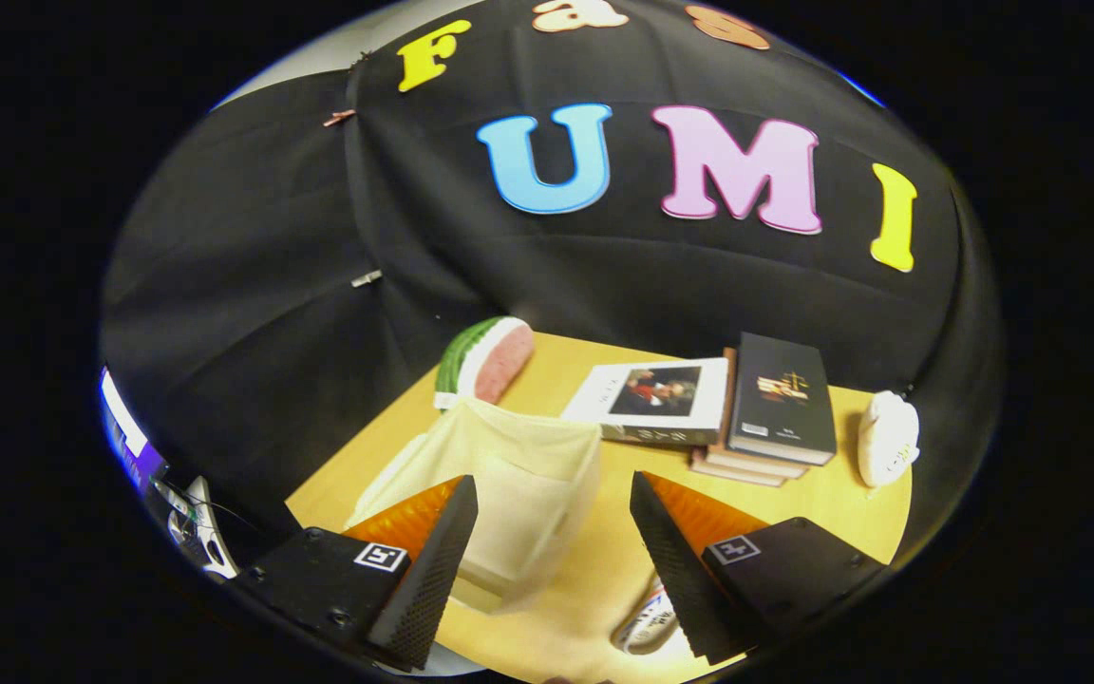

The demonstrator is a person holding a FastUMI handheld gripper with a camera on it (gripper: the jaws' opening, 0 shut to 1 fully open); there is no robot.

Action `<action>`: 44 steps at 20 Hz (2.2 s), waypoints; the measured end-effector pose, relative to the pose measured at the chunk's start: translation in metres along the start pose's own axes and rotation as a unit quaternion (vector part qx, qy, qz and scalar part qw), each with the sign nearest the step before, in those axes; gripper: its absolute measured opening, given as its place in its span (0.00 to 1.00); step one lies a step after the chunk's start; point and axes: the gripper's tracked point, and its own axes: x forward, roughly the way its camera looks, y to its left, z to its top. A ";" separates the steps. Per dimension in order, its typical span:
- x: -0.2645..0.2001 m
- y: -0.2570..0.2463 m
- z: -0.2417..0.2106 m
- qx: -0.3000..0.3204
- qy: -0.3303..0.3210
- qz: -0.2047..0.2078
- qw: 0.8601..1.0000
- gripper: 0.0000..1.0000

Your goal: Open the storage box then place both shoes into the box .Put the left shoe in first, then the right shoe, with the right side of both shoes facing outward in a uniform manner.

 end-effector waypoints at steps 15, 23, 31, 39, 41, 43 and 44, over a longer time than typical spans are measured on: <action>-0.014 -0.144 -0.170 0.026 0.132 -0.095 0.986 0.99; 0.015 -0.154 -0.228 0.099 0.188 -0.082 0.974 0.99; 0.051 -0.156 -0.253 0.157 0.228 -0.062 0.959 0.84; 0.053 -0.142 -0.252 0.230 0.248 -0.035 0.940 0.33; 0.055 -0.142 -0.253 0.229 0.245 -0.036 0.941 0.30; 0.055 -0.144 -0.255 0.242 0.239 -0.042 0.939 0.29; 0.054 -0.144 -0.255 0.257 0.237 -0.043 0.936 0.20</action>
